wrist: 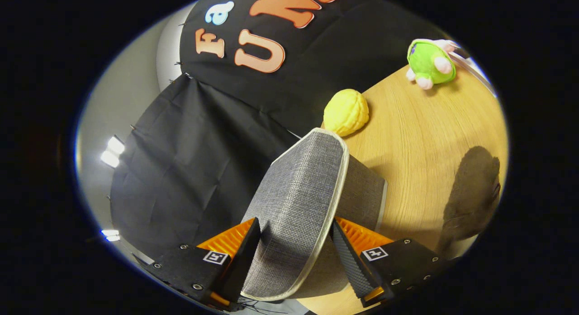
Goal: Open the storage box then place both shoes into the box .Put the left shoe in first, then the right shoe, with the right side of both shoes facing outward in a uniform manner.
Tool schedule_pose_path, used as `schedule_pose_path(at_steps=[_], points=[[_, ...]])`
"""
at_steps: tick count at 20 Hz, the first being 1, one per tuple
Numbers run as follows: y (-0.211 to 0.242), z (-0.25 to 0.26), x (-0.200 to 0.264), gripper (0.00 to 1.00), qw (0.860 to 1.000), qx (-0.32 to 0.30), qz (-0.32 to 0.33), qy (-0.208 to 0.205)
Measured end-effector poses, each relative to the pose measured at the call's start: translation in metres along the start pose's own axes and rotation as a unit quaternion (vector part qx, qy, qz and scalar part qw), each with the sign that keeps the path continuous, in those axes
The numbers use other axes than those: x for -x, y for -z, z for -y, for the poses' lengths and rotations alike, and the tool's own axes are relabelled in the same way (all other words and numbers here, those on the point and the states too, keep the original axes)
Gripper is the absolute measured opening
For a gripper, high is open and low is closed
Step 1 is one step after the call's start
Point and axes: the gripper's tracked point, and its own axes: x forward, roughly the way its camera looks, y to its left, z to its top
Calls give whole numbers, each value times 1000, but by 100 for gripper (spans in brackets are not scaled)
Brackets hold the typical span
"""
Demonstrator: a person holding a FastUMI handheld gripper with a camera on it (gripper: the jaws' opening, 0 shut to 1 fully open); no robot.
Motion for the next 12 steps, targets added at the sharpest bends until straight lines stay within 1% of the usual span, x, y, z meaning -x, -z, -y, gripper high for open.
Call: schedule_pose_path(at_steps=[2, 4, 5, 6, 7, 8, 9, 10, 11, 12], points=[[-3, 1, 0, 92, 999, -28, 9, -12], [-5, 2, 1, 88, 999, -48, 9, -22], [-6, 1, 3, 84, 998, -57, 10, -29], [-11, 1, 5, 81, 998, -62, 13, -28], [-15, 0, 10, 74, 997, -63, 20, -25], [-22, -4, 13, 72, 998, -51, 35, -25], [-28, -7, 18, 68, 998, -41, 44, -25], [-33, -15, 23, 65, 997, -38, 54, -39], [-36, -26, 32, 58, 996, -40, 60, -54], [-39, -30, 34, 53, 996, -37, 64, -56]])
